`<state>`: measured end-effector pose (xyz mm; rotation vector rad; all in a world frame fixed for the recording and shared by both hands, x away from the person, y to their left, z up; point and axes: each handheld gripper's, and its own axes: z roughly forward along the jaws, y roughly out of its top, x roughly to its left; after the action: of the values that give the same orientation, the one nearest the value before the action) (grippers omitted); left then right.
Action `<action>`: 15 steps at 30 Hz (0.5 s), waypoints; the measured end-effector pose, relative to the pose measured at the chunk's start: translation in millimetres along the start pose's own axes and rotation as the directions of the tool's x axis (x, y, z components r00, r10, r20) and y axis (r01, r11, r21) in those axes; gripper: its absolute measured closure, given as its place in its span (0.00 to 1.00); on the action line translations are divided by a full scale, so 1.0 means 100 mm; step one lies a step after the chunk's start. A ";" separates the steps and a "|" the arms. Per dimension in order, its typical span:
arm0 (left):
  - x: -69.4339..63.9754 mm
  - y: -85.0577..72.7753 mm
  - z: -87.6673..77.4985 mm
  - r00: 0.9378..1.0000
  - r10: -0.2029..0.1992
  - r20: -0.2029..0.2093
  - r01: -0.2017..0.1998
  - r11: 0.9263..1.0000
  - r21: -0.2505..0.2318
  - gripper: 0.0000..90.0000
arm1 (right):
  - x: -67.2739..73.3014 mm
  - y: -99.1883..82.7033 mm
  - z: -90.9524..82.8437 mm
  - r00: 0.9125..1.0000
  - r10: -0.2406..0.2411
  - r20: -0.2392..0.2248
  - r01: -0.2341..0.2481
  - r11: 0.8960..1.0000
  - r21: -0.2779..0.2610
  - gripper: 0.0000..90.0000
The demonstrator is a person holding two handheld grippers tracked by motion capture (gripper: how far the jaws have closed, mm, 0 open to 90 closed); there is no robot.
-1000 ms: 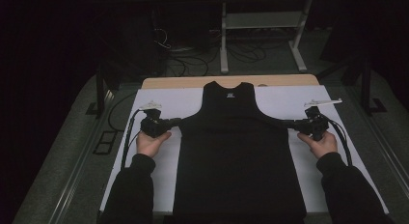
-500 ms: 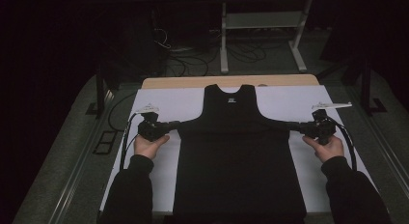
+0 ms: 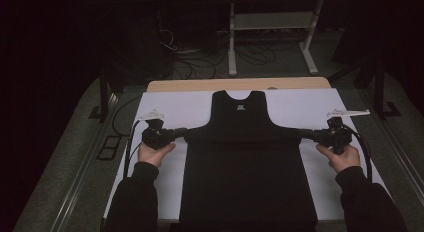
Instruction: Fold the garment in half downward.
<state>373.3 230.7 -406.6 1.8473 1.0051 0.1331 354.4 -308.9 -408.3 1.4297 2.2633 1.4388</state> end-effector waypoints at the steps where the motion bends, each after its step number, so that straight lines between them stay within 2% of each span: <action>1: -0.01 -0.01 -0.01 1.000 0.003 0.000 -0.003 1.000 0.004 0.97 | 0.00 0.00 -0.01 1.000 0.002 -0.001 -0.002 1.000 0.002 0.92; 15: -0.08 -0.04 -0.07 1.000 0.010 0.009 -0.010 1.000 0.010 0.96 | 0.05 -0.07 -0.06 1.000 0.006 -0.009 -0.006 1.000 0.004 0.92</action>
<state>362.2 230.6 -404.0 1.8606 0.9915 0.1258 344.3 -310.3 -408.4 1.4357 2.2707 1.4454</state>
